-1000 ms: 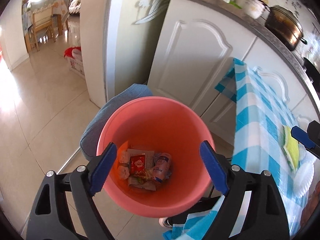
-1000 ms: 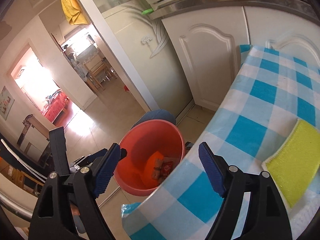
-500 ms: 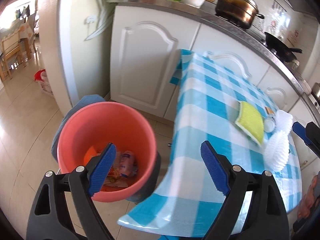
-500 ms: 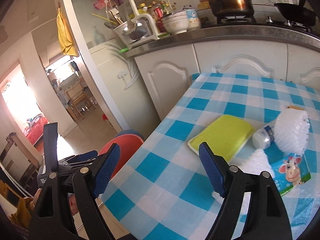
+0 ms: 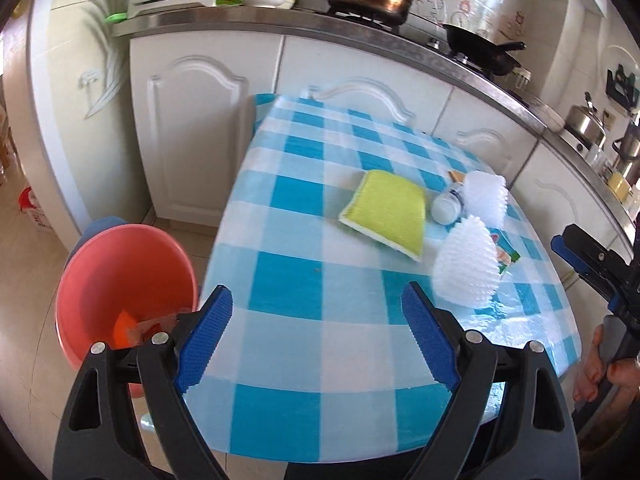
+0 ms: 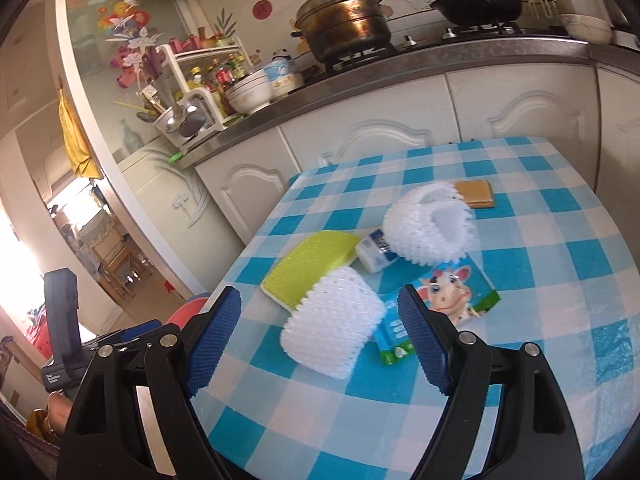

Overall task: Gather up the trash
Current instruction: 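Move both tools back over the table, then grasp the white foam net sleeve with the left tool while the right tool grasps the blue cow-print packet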

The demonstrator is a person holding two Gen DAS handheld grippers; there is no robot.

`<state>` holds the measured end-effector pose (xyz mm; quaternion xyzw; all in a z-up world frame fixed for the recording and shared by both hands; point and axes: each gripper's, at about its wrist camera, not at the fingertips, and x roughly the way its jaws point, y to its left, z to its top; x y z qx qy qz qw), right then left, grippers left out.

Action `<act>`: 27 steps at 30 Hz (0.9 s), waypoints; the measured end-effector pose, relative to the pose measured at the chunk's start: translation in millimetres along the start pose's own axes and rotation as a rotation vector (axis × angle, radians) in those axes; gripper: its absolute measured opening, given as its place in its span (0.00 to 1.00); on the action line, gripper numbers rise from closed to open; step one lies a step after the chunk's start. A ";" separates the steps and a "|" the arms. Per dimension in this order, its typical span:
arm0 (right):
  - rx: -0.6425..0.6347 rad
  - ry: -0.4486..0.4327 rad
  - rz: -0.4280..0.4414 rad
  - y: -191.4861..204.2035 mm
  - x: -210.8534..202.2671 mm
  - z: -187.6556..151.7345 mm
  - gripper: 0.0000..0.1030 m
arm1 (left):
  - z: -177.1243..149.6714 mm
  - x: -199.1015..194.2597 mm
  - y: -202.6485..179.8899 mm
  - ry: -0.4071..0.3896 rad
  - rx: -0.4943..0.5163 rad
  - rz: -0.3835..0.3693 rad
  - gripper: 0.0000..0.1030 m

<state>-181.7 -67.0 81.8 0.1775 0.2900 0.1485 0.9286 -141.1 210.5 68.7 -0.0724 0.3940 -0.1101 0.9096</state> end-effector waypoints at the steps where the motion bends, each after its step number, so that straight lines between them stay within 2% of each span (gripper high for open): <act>1: 0.014 -0.007 -0.010 -6.8 -3.9 -0.6 0.78 | -0.3 1.1 -8.9 0.003 0.019 -0.013 0.85; 8: 0.092 -0.031 -0.071 -49.6 -25.6 -11.9 0.78 | -3.7 8.6 -58.5 0.029 0.127 -0.084 0.85; 12: 0.140 -0.012 -0.103 -74.2 -26.4 -21.4 0.78 | -5.3 16.9 -82.4 0.054 0.179 -0.110 0.85; 19: 0.201 0.028 -0.102 -100.8 -21.6 -29.5 0.80 | -8.5 40.9 -113.6 0.117 0.242 -0.132 0.85; 27: 0.205 0.055 -0.085 -112.3 -13.2 -25.9 0.85 | -1.2 60.0 -133.5 0.141 0.271 -0.139 0.85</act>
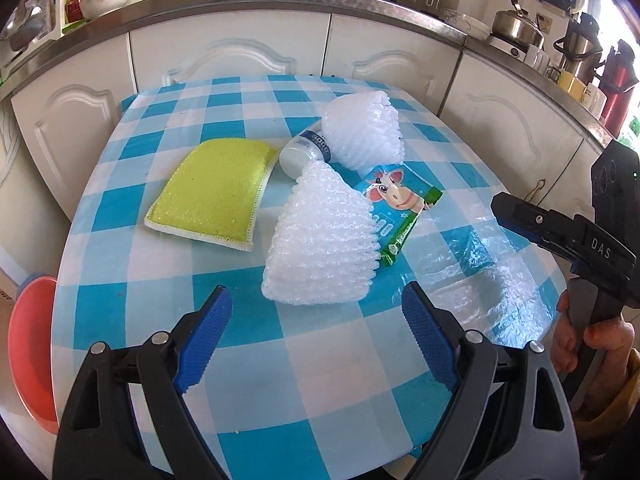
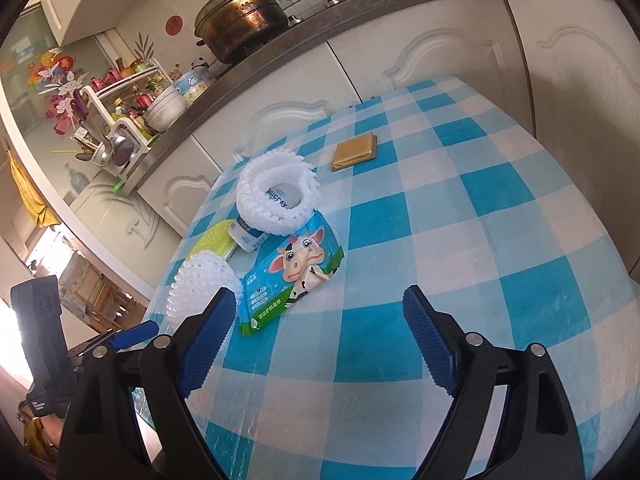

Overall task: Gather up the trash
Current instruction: 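Grasp the white foam net sleeve with the left tool while the right tool grasps the blue cow-print packet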

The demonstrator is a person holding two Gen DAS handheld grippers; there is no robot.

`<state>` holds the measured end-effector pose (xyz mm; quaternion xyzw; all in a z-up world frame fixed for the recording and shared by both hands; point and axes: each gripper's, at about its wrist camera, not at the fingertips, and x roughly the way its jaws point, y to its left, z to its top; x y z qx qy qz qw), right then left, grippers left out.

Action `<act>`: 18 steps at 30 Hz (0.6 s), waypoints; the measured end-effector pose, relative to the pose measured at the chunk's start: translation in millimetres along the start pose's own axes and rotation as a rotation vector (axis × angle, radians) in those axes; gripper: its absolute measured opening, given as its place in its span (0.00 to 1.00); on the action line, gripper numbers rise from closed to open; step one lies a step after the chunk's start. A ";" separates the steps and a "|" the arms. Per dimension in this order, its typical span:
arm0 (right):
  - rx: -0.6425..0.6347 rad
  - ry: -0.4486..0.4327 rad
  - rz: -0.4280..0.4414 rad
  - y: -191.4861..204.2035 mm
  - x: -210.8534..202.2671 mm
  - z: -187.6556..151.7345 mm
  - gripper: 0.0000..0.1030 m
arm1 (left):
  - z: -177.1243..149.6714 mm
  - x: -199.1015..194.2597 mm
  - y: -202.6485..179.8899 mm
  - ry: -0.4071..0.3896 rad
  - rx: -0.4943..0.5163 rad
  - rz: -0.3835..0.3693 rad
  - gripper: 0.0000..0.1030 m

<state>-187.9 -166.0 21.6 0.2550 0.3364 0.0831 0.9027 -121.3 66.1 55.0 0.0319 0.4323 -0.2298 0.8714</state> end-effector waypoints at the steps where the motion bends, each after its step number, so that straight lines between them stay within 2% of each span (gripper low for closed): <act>1: -0.005 0.006 0.001 0.1 1.6 1.3 0.85 | 3.5 1.0 -1.4 -0.001 0.004 -0.003 0.85; 4: -0.014 0.017 0.013 0.4 7.4 5.1 0.86 | 19.2 2.5 -6.2 -0.009 0.022 -0.020 0.85; 8: -0.054 0.064 0.012 5.1 22.8 5.1 0.86 | 52.7 9.0 -15.1 -0.009 0.009 -0.102 0.88; 11: -0.077 0.097 0.032 9.1 31.0 1.9 0.86 | 79.7 21.1 -24.4 -0.013 0.015 -0.130 0.89; 15: -0.078 0.109 0.043 8.3 33.0 0.1 0.86 | 108.9 47.3 -39.7 -0.003 0.090 -0.102 0.89; 18: -0.069 0.109 0.036 2.8 33.0 1.6 0.86 | 126.6 72.5 -43.0 0.022 0.101 -0.073 0.89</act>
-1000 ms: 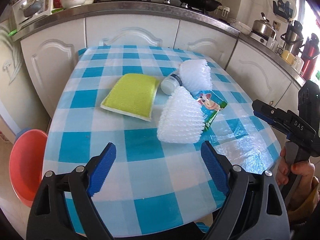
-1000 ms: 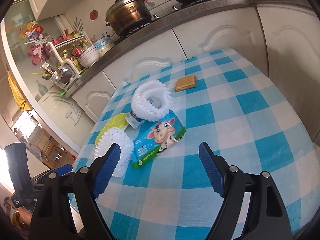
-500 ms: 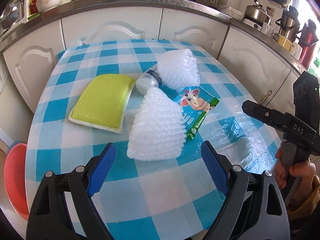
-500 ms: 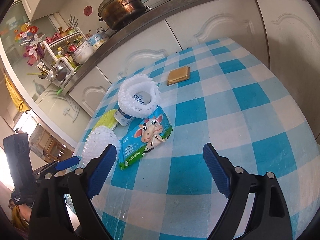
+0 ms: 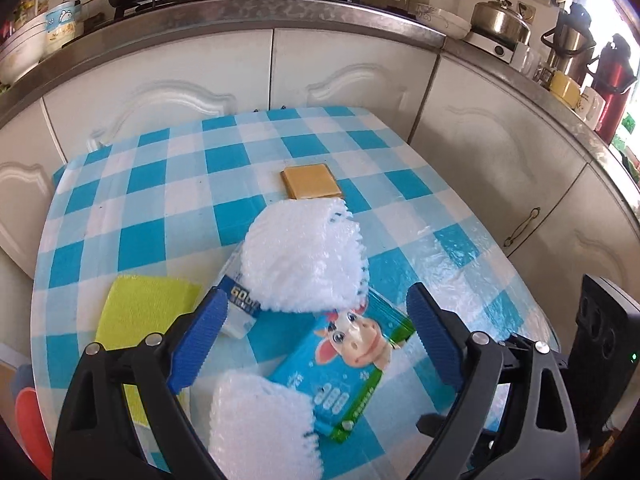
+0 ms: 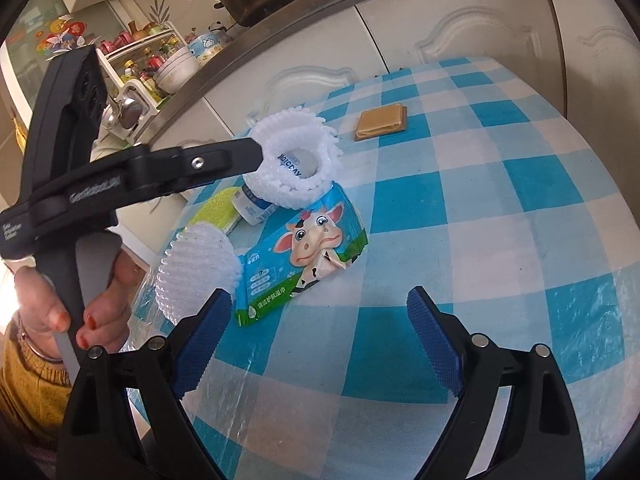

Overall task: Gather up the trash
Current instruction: 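Grasp the white foam net sleeve with the left tool while the right tool grasps the blue cow-print packet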

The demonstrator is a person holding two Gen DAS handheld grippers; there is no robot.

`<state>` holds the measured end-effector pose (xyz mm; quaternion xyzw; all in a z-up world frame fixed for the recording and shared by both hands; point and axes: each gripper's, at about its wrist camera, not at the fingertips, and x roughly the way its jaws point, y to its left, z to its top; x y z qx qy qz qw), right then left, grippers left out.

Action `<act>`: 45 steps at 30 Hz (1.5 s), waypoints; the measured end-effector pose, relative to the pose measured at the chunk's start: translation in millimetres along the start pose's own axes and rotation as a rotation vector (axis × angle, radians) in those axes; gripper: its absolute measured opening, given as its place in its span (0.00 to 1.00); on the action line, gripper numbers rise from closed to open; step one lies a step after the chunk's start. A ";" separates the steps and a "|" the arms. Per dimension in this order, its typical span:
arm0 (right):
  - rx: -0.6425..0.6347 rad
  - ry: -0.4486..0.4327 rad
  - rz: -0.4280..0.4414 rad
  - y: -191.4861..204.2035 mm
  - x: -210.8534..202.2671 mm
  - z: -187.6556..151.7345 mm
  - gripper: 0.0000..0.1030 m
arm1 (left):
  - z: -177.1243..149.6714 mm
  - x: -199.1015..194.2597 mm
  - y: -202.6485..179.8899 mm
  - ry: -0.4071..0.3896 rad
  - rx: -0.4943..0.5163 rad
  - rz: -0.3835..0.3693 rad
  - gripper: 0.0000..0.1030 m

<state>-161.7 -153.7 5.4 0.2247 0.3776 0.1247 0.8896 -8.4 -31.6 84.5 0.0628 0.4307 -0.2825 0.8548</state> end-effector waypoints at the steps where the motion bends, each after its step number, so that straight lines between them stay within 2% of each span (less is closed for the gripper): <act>1: 0.005 0.000 0.000 -2.2 -0.3 0.6 0.86 | 4.0 5.5 1.4 0.006 -0.003 -0.006 0.89; 4: 0.012 0.000 -0.003 -7.0 -0.4 3.0 0.86 | 13.7 20.9 7.6 0.017 -0.012 0.031 0.89; 7: 0.013 0.003 0.001 -8.8 1.8 5.1 0.86 | 18.7 30.7 10.5 0.026 -0.015 0.032 0.88; 9: 0.014 0.005 0.006 -9.4 3.8 6.5 0.86 | 19.7 35.0 11.5 0.033 -0.022 0.031 0.84; 11: 0.016 0.010 0.011 -9.6 6.4 7.8 0.86 | 20.0 38.6 13.2 0.042 -0.037 0.027 0.70; 15: 0.012 0.007 0.013 -9.0 9.1 10.7 0.86 | 20.9 39.9 13.2 0.034 -0.043 0.021 0.65; 17: 0.009 0.005 0.011 -8.6 10.5 12.5 0.86 | 20.6 39.1 13.5 0.031 -0.049 0.022 0.58; 23: -0.001 0.014 0.006 -4.9 19.9 17.6 0.86 | 18.8 35.3 18.3 0.010 -0.085 0.008 0.50; 28: -0.046 0.009 -0.021 2.6 28.0 20.6 0.86 | 20.6 21.0 28.6 -0.033 -0.140 -0.009 0.48; 29: -0.047 0.008 -0.023 2.1 29.2 22.0 0.83 | 21.0 16.1 30.5 -0.046 -0.149 -0.013 0.48; 30: -0.041 0.009 -0.013 0.6 30.2 23.0 0.74 | 21.4 10.7 32.5 -0.060 -0.158 -0.018 0.48; 33: 0.018 0.024 0.013 -9.4 35.0 26.1 0.54 | 22.6 -6.2 38.5 -0.096 -0.178 -0.032 0.48; 37: 0.119 0.030 0.063 -26.0 38.0 28.4 0.43 | 19.4 -24.2 45.3 -0.133 -0.197 -0.042 0.49; 39: 0.151 0.036 0.072 -32.0 39.9 30.7 0.30 | 15.8 -32.1 49.7 -0.147 -0.211 -0.045 0.49; 43: 0.176 0.040 0.090 -35.5 42.2 33.7 0.22 | 6.0 -40.8 58.3 -0.159 -0.230 -0.039 0.49; 45: 0.162 0.037 0.079 -32.5 41.9 35.0 0.11 | -0.2 -43.7 62.6 -0.160 -0.236 -0.030 0.49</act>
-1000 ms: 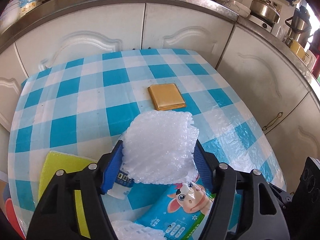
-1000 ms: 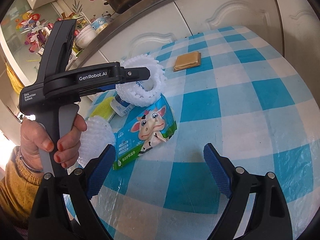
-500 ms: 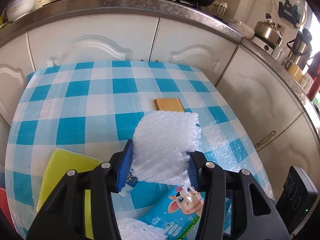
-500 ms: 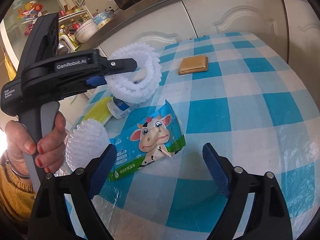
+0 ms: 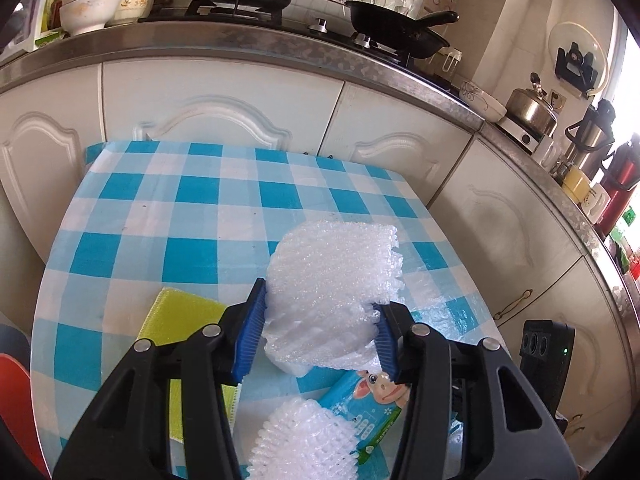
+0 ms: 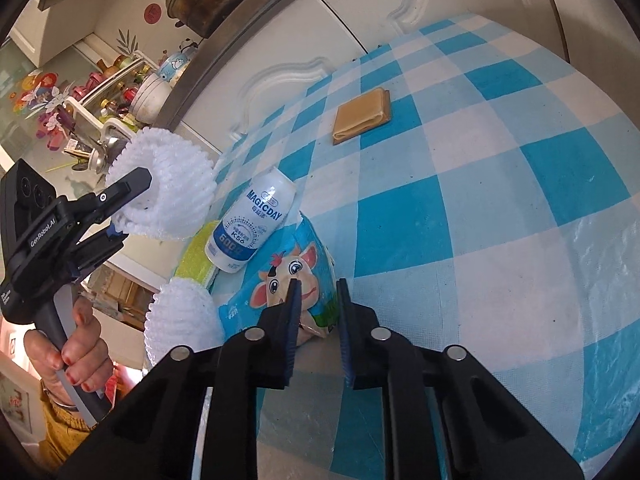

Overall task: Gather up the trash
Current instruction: 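Grasp the white foam net sleeve with the left tool while the right tool grasps the blue cow-print packet, then carry the foam sleeve and cow-print packet over the red bucket with both tools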

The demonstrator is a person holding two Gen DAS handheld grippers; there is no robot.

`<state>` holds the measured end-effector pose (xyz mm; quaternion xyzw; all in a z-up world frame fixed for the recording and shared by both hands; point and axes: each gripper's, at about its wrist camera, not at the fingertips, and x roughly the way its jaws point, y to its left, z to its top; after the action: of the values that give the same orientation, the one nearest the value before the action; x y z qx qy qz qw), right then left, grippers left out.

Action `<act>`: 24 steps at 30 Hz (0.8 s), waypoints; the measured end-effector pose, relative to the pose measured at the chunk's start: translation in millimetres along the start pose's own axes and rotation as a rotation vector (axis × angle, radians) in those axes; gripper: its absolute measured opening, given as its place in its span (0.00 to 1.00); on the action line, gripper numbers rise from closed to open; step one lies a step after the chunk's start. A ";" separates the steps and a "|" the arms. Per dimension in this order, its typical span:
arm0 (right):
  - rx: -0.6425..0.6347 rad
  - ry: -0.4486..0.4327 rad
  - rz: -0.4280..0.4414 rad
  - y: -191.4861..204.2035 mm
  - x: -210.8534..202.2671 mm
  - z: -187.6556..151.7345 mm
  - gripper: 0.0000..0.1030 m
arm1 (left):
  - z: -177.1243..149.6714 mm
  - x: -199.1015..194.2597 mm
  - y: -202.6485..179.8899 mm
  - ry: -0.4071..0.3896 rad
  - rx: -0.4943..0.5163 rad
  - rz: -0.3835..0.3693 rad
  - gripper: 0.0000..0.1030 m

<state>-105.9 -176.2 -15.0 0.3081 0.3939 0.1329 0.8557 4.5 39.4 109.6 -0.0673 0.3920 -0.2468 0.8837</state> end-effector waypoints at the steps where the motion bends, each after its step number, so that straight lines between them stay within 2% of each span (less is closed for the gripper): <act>1: -0.010 -0.002 -0.014 1.4 0.2 0.5 0.09 | -1.4 -0.6 3.7 -0.001 -0.005 0.002 0.49; 3: -0.014 -0.002 -0.027 1.9 -0.1 1.2 0.03 | -6.1 -3.9 10.4 0.001 -0.016 0.003 0.49; 5: -0.010 -0.009 -0.024 3.7 -3.0 1.7 0.02 | -10.2 -8.2 15.4 -0.005 -0.023 0.011 0.49; 24: -0.270 -0.224 -0.179 78.5 -59.3 21.4 0.01 | -39.6 -58.9 62.7 -0.072 -0.114 0.043 0.49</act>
<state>-127.3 -152.4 80.5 0.1671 0.3006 0.0726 0.9362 -33.8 125.6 101.8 -0.1180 0.3747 -0.2022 0.8971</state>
